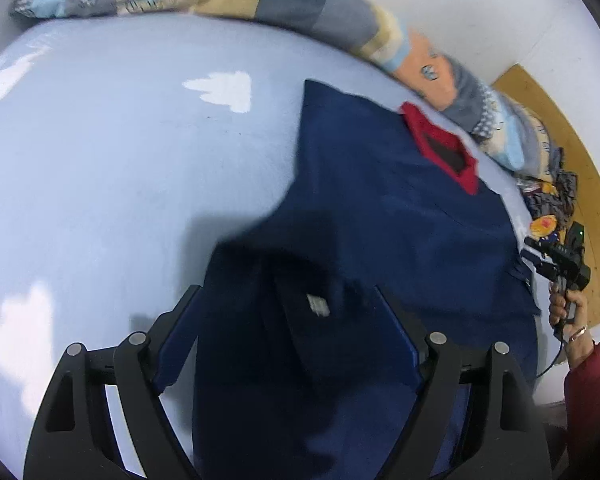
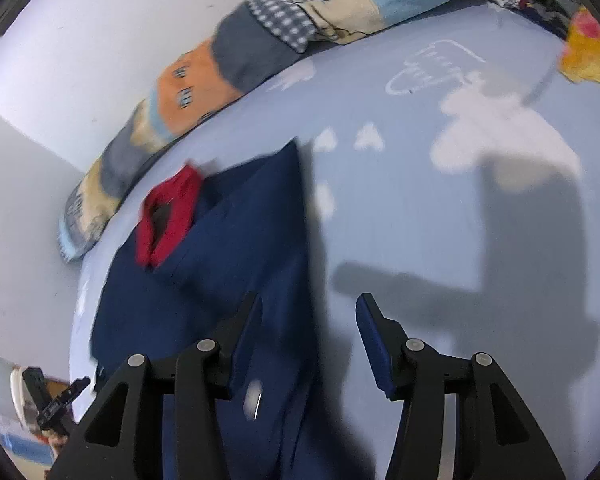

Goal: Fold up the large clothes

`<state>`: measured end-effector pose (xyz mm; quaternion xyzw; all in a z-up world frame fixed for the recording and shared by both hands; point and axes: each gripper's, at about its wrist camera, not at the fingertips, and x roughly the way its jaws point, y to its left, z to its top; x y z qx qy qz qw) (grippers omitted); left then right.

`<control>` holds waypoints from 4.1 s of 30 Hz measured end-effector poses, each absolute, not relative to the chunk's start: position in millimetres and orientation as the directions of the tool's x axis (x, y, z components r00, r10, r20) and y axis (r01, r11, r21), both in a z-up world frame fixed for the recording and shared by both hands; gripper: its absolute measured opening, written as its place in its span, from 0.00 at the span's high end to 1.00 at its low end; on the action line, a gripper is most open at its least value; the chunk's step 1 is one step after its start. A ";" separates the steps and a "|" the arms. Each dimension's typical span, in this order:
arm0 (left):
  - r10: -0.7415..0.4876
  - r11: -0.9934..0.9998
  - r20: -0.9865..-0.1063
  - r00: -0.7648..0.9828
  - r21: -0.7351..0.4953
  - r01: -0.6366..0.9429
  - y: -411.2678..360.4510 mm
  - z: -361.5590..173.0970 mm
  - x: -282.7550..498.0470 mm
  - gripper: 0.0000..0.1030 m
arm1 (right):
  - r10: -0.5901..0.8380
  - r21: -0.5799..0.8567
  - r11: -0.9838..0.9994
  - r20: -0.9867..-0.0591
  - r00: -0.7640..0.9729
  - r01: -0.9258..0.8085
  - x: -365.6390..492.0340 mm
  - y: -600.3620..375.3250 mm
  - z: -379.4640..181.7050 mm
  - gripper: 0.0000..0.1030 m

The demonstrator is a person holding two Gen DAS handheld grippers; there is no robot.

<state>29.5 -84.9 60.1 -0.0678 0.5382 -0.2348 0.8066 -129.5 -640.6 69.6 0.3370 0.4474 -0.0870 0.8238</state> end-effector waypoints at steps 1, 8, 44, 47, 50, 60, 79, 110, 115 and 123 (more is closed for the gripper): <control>-0.458 0.876 -0.838 0.296 -0.371 0.307 -88.5 54.6 40.1 0.20 | 0.170 0.490 0.749 -0.793 0.585 0.446 -118.0 -646.6 64.7 0.49; -0.494 0.847 -0.830 0.260 -0.391 0.361 -112.8 39.2 70.0 0.11 | 0.287 0.588 0.711 -0.744 0.603 0.387 -48.2 -667.5 37.8 0.55; -0.374 0.890 -0.895 0.244 -0.273 0.364 -61.5 55.5 -40.6 0.34 | 0.167 0.372 0.889 -0.807 0.566 0.268 -157.5 -596.0 107.0 0.58; -0.350 0.898 -0.905 0.243 -0.250 0.361 -40.7 49.1 -85.9 0.32 | 0.190 0.391 0.872 -0.825 0.533 0.294 -204.4 -588.8 95.7 0.48; -0.336 0.899 -0.905 0.260 -0.225 0.377 -22.8 54.1 -118.2 0.32 | 0.191 0.349 0.881 -0.880 0.435 0.319 -239.3 -575.7 78.4 0.47; -0.399 0.878 -0.887 0.233 -0.297 0.374 2.0 64.6 -178.3 0.76 | 0.332 0.477 0.806 -0.855 0.399 0.351 -314.4 -533.7 55.6 0.93; -0.478 0.786 -0.876 0.059 -0.397 0.474 6.8 49.0 -215.7 0.72 | 0.365 0.490 0.812 -0.850 0.380 0.316 -372.0 -438.8 20.1 0.88; -0.499 0.835 -0.860 0.107 -0.443 0.327 33.1 37.4 -216.8 0.71 | 0.465 0.639 0.651 -0.762 0.450 0.410 -382.0 -463.1 -10.6 0.84; -0.519 0.807 -0.851 0.083 -0.455 0.377 15.4 39.6 -219.7 0.32 | 0.499 0.673 0.610 -0.737 0.456 0.419 -380.9 -466.2 -14.7 0.81; -0.440 0.777 -0.896 0.066 -0.342 0.529 -15.5 37.4 -236.6 0.01 | 0.426 0.589 0.731 -0.788 0.445 0.344 -380.9 -448.9 1.1 0.85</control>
